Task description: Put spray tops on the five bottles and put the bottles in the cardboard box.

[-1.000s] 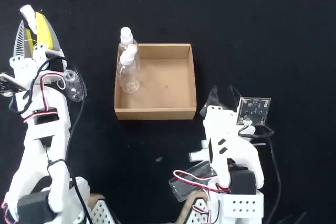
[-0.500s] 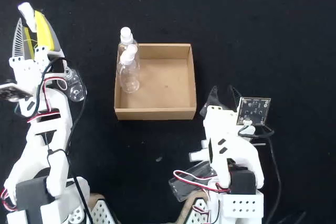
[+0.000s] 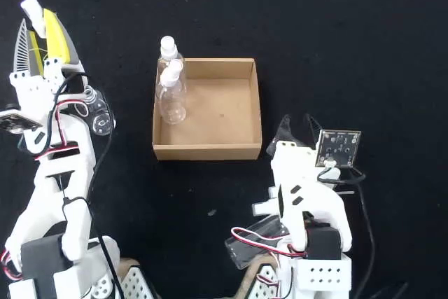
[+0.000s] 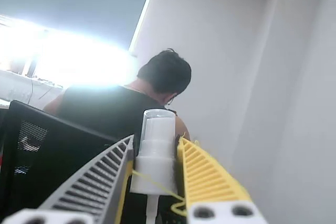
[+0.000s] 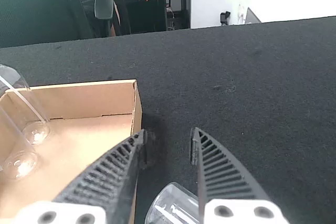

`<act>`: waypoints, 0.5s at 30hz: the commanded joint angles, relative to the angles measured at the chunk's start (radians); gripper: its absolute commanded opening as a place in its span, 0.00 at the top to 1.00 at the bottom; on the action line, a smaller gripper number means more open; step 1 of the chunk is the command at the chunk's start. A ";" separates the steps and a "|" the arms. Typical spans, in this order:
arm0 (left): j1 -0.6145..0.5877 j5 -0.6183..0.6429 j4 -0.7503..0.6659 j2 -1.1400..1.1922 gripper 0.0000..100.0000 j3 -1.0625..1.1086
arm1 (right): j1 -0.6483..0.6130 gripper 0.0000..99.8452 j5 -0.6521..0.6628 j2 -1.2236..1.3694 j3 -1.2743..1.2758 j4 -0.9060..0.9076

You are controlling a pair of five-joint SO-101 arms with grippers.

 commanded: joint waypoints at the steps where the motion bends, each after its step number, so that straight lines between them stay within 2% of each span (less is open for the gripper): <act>1: 0.013 -0.008 -0.025 -0.006 0.97 -0.067 | -0.015 0.87 0.008 -0.094 -0.030 -0.034; 15: 0.030 -0.006 -0.020 -0.014 0.97 -0.005 | -0.015 0.87 0.008 -0.094 -0.030 -0.034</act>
